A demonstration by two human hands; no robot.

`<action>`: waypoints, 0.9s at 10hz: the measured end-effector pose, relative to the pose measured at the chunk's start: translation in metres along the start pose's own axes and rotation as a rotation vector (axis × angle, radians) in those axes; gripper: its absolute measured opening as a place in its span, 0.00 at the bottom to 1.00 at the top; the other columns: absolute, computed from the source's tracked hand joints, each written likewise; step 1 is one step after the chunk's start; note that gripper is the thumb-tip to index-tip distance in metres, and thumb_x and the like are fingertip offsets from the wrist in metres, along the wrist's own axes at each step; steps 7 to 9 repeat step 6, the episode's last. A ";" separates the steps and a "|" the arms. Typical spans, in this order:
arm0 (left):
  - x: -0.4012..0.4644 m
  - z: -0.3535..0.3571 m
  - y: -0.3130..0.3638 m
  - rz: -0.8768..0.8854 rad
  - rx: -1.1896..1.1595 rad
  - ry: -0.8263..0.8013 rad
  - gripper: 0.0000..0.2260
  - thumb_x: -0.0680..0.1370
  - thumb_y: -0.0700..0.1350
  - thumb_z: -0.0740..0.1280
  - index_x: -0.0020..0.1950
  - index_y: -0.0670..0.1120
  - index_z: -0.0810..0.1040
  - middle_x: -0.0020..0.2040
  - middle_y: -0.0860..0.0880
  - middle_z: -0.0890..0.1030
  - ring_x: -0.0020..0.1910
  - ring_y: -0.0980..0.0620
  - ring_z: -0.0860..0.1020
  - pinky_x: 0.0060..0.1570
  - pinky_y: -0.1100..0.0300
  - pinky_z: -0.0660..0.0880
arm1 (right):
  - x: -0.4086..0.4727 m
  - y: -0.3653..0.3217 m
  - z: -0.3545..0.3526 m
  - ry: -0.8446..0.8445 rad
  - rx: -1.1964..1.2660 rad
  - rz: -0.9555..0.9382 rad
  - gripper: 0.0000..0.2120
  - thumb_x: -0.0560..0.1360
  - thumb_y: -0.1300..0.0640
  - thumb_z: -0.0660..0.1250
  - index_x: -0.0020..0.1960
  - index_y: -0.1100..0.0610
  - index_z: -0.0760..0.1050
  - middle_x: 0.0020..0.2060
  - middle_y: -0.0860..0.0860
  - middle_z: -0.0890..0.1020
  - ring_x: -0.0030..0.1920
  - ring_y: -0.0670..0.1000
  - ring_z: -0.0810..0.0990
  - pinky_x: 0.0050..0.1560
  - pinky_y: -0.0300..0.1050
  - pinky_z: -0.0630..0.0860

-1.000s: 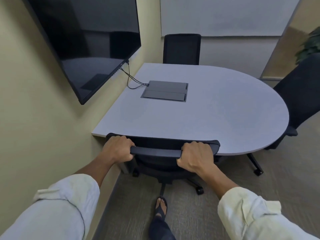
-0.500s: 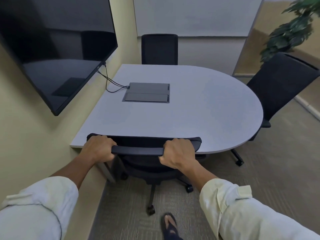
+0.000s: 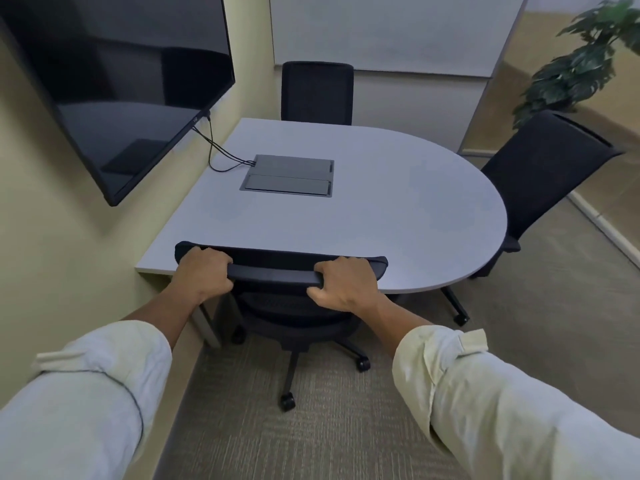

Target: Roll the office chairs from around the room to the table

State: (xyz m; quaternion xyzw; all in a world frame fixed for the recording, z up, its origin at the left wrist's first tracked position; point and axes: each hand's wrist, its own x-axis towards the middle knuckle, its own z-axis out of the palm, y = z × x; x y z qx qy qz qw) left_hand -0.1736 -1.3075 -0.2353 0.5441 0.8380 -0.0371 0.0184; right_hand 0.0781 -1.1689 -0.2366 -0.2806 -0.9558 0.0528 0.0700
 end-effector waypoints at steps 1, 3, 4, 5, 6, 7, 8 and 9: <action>-0.005 -0.004 0.033 0.036 0.008 0.007 0.03 0.70 0.47 0.67 0.41 0.51 0.74 0.35 0.53 0.76 0.36 0.50 0.74 0.42 0.54 0.63 | -0.004 0.009 -0.004 -0.013 0.076 -0.102 0.18 0.73 0.39 0.61 0.55 0.50 0.77 0.37 0.47 0.82 0.37 0.51 0.79 0.41 0.48 0.79; -0.019 -0.004 0.122 0.215 -0.064 0.118 0.14 0.74 0.54 0.66 0.56 0.51 0.71 0.51 0.51 0.80 0.50 0.48 0.79 0.46 0.52 0.68 | -0.031 0.042 -0.021 -0.040 0.305 -0.202 0.24 0.76 0.42 0.66 0.68 0.52 0.73 0.59 0.50 0.81 0.56 0.50 0.78 0.57 0.46 0.74; -0.018 -0.014 0.160 0.286 -0.115 0.205 0.25 0.74 0.63 0.65 0.66 0.51 0.71 0.58 0.51 0.79 0.54 0.50 0.78 0.52 0.53 0.73 | -0.052 0.074 -0.035 0.047 0.165 -0.238 0.24 0.77 0.42 0.64 0.69 0.52 0.71 0.58 0.52 0.80 0.55 0.52 0.76 0.55 0.48 0.73; -0.016 -0.028 0.204 0.290 -0.148 0.232 0.34 0.72 0.72 0.61 0.69 0.50 0.70 0.64 0.51 0.76 0.59 0.49 0.76 0.55 0.51 0.74 | -0.073 0.114 -0.049 0.088 0.067 -0.237 0.24 0.78 0.42 0.61 0.70 0.52 0.70 0.61 0.53 0.79 0.56 0.54 0.76 0.56 0.51 0.74; -0.011 -0.048 0.252 0.246 -0.124 0.239 0.38 0.71 0.75 0.58 0.71 0.51 0.69 0.67 0.52 0.74 0.61 0.49 0.75 0.58 0.50 0.73 | -0.094 0.159 -0.072 0.067 0.046 -0.173 0.27 0.78 0.41 0.60 0.73 0.53 0.67 0.66 0.54 0.76 0.62 0.55 0.75 0.60 0.52 0.73; -0.011 -0.048 0.252 0.246 -0.124 0.239 0.38 0.71 0.75 0.58 0.71 0.51 0.69 0.67 0.52 0.74 0.61 0.49 0.75 0.58 0.50 0.73 | -0.094 0.159 -0.072 0.067 0.046 -0.173 0.27 0.78 0.41 0.60 0.73 0.53 0.67 0.66 0.54 0.76 0.62 0.55 0.75 0.60 0.52 0.73; -0.011 -0.048 0.252 0.246 -0.124 0.239 0.38 0.71 0.75 0.58 0.71 0.51 0.69 0.67 0.52 0.74 0.61 0.49 0.75 0.58 0.50 0.73 | -0.094 0.159 -0.072 0.067 0.046 -0.173 0.27 0.78 0.41 0.60 0.73 0.53 0.67 0.66 0.54 0.76 0.62 0.55 0.75 0.60 0.52 0.73; -0.011 -0.048 0.252 0.246 -0.124 0.239 0.38 0.71 0.75 0.58 0.71 0.51 0.69 0.67 0.52 0.74 0.61 0.49 0.75 0.58 0.50 0.73 | -0.094 0.159 -0.072 0.067 0.046 -0.173 0.27 0.78 0.41 0.60 0.73 0.53 0.67 0.66 0.54 0.76 0.62 0.55 0.75 0.60 0.52 0.73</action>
